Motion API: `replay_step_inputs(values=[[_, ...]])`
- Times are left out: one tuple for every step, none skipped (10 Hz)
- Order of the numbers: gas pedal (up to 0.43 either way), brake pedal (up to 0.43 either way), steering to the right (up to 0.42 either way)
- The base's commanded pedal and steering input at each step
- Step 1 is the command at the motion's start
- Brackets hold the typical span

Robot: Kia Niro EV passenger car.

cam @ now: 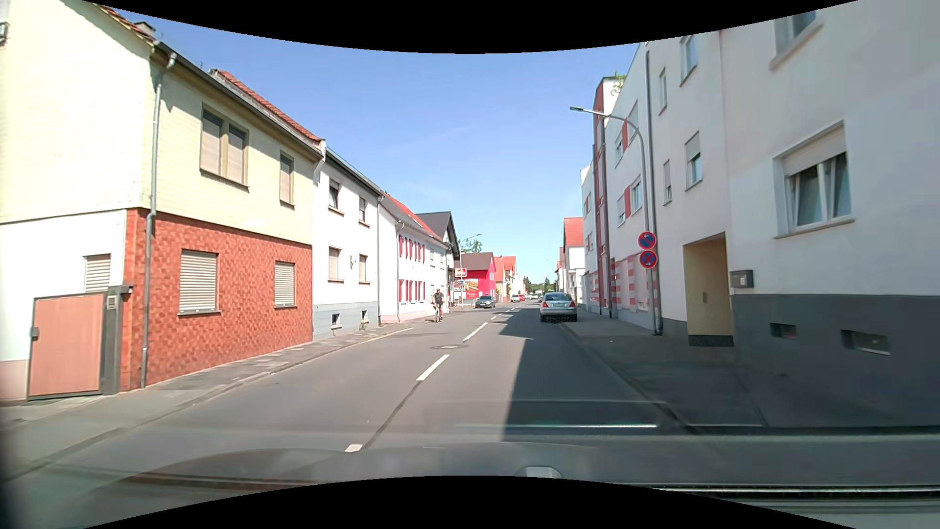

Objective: Follow the waypoints while adhering to traffic rules and regulations

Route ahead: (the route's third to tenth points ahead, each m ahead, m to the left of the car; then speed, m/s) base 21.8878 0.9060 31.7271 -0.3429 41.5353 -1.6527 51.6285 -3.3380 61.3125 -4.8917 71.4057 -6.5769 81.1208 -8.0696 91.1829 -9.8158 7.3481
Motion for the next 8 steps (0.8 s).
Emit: replay_step_inputs(values=[[0.118, 0.000, -0.013], [0.118, 0.000, -0.011], [0.118, 0.000, -0.009], [0.118, 0.000, -0.008], [0.118, 0.000, -0.005], [0.118, 0.000, -0.004], [0.118, 0.000, -0.002], [0.118, 0.000, -0.001]])
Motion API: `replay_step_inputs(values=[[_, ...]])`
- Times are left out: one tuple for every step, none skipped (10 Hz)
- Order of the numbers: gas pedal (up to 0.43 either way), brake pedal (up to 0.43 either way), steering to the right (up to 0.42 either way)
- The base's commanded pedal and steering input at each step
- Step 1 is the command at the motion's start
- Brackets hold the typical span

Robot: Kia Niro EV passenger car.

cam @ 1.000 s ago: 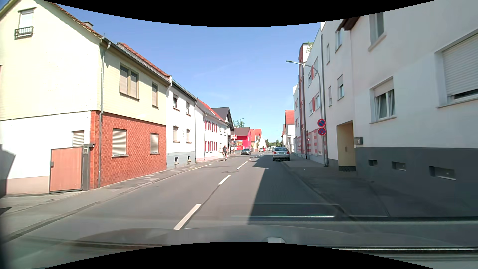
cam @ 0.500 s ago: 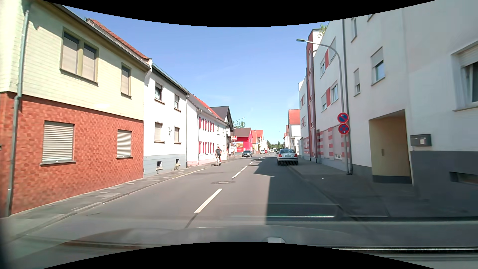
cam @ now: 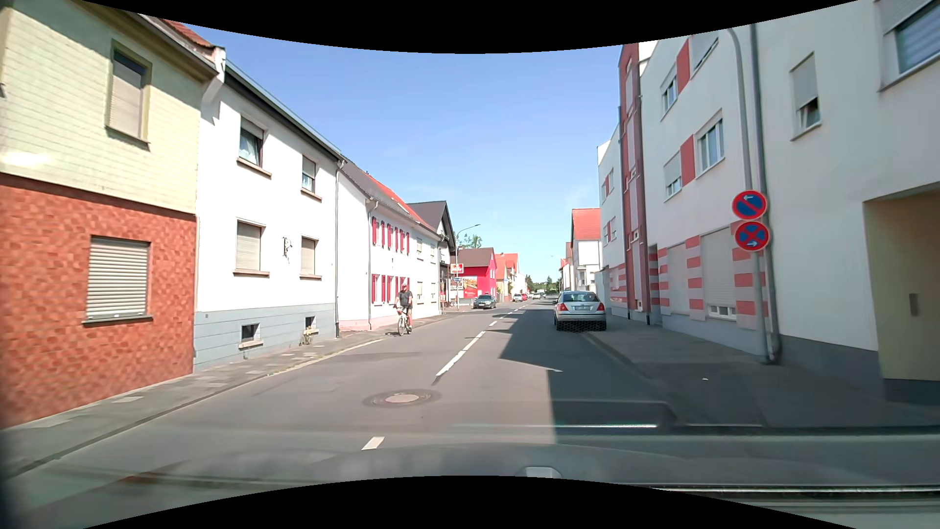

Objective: Follow the waypoints while adhering to traffic rules and regulations

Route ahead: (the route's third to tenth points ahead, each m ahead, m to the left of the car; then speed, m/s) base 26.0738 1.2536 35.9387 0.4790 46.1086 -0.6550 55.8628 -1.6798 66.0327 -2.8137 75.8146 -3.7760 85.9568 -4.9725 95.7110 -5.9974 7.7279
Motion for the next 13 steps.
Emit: replay_step_inputs(values=[[0.118, 0.000, -0.001], [0.118, 0.000, 0.000], [0.118, 0.000, 0.001], [0.118, 0.000, 0.003], [0.118, 0.000, 0.003], [0.118, 0.000, 0.004], [0.118, 0.000, 0.004], [0.118, 0.000, 0.004], [0.118, 0.000, 0.005], [0.118, 0.000, 0.006], [0.118, 0.000, 0.006], [0.118, 0.000, 0.008], [0.110, 0.000, 0.014]])
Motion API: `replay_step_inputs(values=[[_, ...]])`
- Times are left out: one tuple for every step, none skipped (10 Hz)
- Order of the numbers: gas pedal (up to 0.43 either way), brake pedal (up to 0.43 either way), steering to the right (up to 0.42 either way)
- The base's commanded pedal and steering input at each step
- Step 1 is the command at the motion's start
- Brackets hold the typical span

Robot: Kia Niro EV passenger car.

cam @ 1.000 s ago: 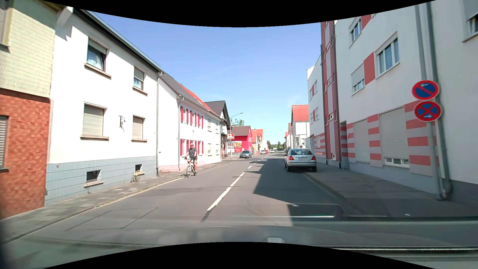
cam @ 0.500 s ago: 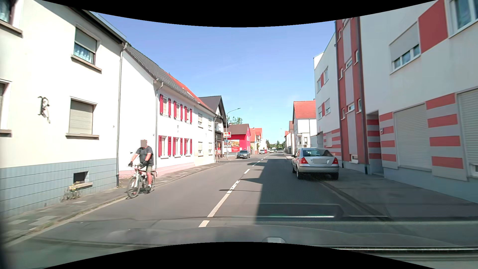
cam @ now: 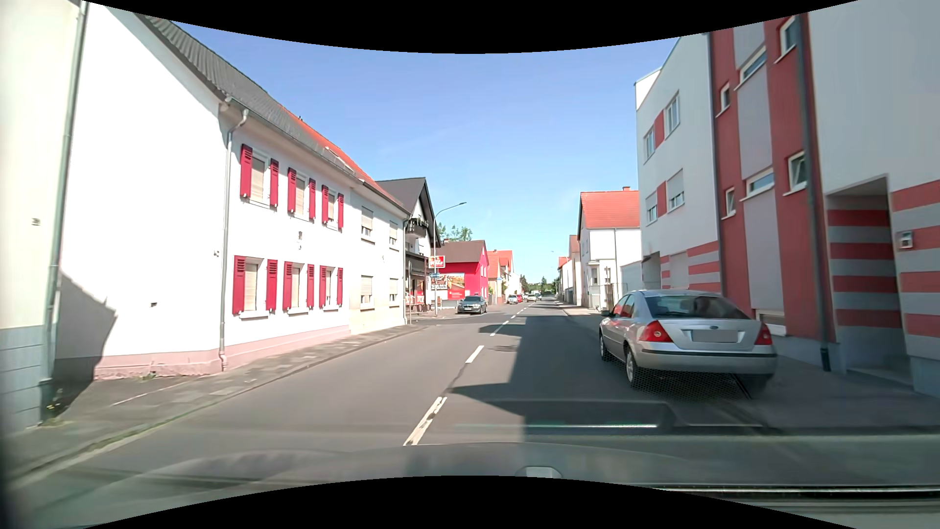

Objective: Follow the waypoints while adhering to traffic rules and regulations

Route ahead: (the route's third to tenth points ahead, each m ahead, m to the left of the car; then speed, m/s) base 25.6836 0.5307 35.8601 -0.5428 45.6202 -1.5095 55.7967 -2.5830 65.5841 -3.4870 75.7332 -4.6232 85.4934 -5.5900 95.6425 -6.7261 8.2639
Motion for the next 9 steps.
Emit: replay_step_inputs(values=[[0.098, 0.000, 0.020], [0.098, 0.000, 0.027], [0.098, 0.000, 0.031], [0.098, 0.000, 0.035], [0.087, 0.000, 0.038], [0.067, 0.000, 0.039], [0.047, 0.000, 0.040], [0.039, 0.000, 0.040], [0.028, 0.000, 0.040]])
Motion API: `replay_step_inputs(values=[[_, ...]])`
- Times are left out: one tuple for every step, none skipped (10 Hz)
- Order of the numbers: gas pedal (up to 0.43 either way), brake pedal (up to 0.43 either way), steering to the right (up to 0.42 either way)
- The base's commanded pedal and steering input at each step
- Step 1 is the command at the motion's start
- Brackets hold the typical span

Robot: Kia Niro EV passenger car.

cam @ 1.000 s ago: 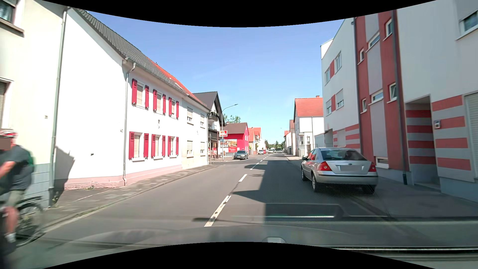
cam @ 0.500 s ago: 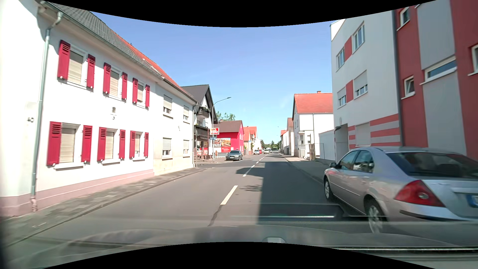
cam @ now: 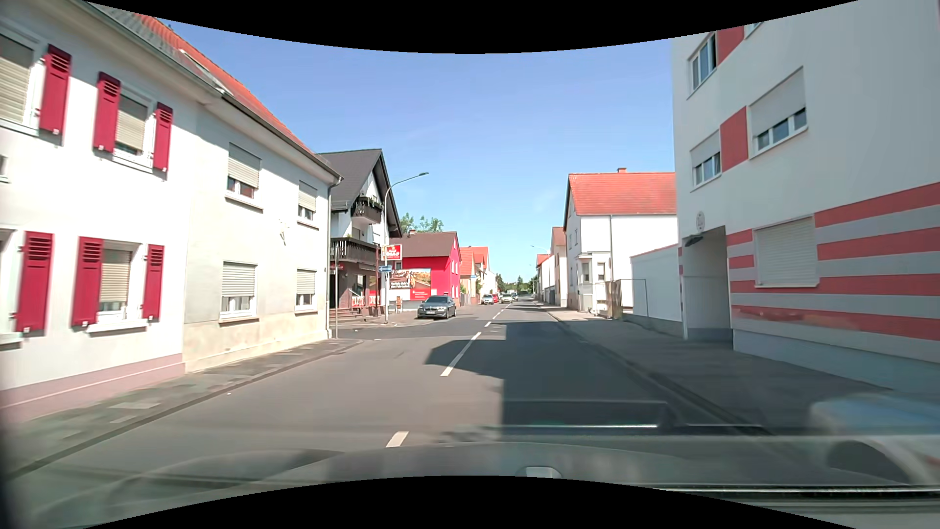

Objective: Follow the waypoints while adhering to traffic rules and regulations

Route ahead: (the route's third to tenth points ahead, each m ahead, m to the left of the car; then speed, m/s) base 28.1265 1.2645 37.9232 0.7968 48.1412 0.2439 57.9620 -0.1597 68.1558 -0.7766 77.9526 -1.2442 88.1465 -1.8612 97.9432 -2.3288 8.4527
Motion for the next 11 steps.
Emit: replay_step_inputs(values=[[0.020, 0.000, 0.040], [0.008, 0.000, 0.040], [0.000, 0.000, 0.040], [0.000, 0.000, 0.039], [0.000, 0.000, 0.037], [0.000, 0.000, 0.033], [0.000, 0.000, 0.026], [0.000, 0.000, 0.018], [0.000, 0.000, 0.013], [0.000, 0.000, 0.008], [0.000, 0.000, 0.003]])
